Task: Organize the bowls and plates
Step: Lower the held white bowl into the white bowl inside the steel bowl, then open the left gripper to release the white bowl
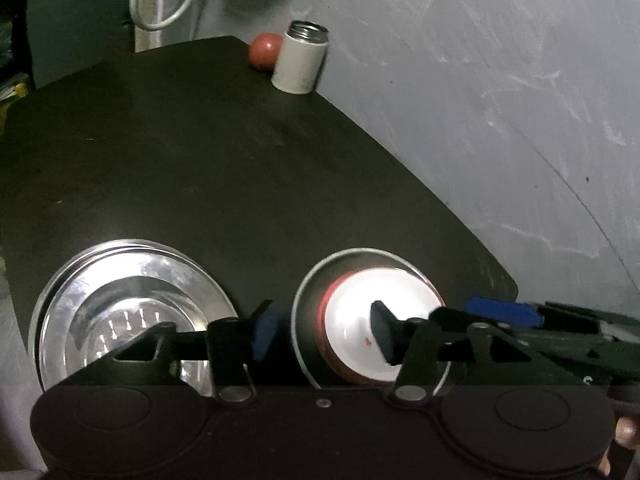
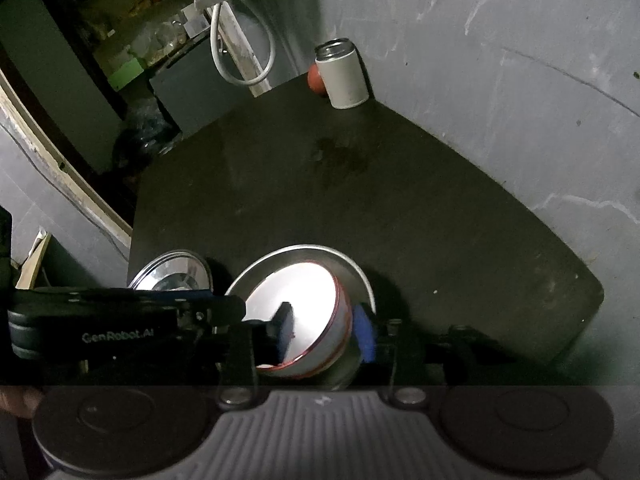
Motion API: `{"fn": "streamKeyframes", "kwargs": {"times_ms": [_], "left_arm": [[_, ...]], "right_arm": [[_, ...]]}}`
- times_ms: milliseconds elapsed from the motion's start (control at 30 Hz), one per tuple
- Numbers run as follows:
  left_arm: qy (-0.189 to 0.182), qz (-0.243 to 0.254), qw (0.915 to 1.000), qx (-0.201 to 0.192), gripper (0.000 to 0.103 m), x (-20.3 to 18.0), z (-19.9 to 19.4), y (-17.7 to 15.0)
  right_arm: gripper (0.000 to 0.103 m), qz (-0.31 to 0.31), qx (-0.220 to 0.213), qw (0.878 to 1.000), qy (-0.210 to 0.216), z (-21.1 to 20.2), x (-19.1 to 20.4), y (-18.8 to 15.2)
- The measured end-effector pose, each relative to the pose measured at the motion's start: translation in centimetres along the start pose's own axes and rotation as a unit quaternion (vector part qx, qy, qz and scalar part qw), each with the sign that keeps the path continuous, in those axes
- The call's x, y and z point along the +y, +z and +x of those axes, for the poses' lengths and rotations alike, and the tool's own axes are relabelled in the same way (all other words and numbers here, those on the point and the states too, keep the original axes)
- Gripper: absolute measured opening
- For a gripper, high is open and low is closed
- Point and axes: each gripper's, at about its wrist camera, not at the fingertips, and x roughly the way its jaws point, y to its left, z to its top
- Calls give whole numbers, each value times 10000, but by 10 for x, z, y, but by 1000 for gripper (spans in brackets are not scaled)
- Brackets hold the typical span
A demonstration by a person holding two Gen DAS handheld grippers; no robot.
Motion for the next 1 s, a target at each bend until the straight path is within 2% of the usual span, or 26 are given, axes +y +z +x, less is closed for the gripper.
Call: {"fn": "streamKeyframes", "kwargs": {"times_ms": [33, 100, 233, 333, 367, 500, 700, 800, 1000], "left_arm": [[7, -28, 10000, -28, 61, 1, -1, 1], [41, -64, 9999, -85, 71, 2, -3, 3], [122, -117, 9996, -209, 84, 6, -10, 6], [145, -223, 9993, -249, 97, 10, -16, 8], [147, -255, 9992, -273, 101, 12, -18, 8], [-11, -451, 9986, -293, 102, 18, -23, 8], [2, -401, 9986, -353, 102, 19, -29, 9], [121, -240, 9986, -444, 102, 15, -32, 10], [391, 186, 9986, -306, 102, 5, -32, 15]], "right_arm": [[54, -2, -23, 10000, -9, -1, -1, 0], [59, -4, -40, 10000, -23, -3, -2, 2], [77, -11, -67, 10000, -44, -6, -3, 4], [89, -16, -106, 9999, -33, -9, -4, 5], [91, -11, -116, 9999, -36, -9, -5, 6], [103, 92, -143, 9999, -25, -12, -10, 9], [103, 256, -80, 9996, -123, -15, -22, 12], [103, 202, -118, 9993, -298, -18, -23, 12], [103, -37, -160, 9980, -614, -20, -23, 8]]}}
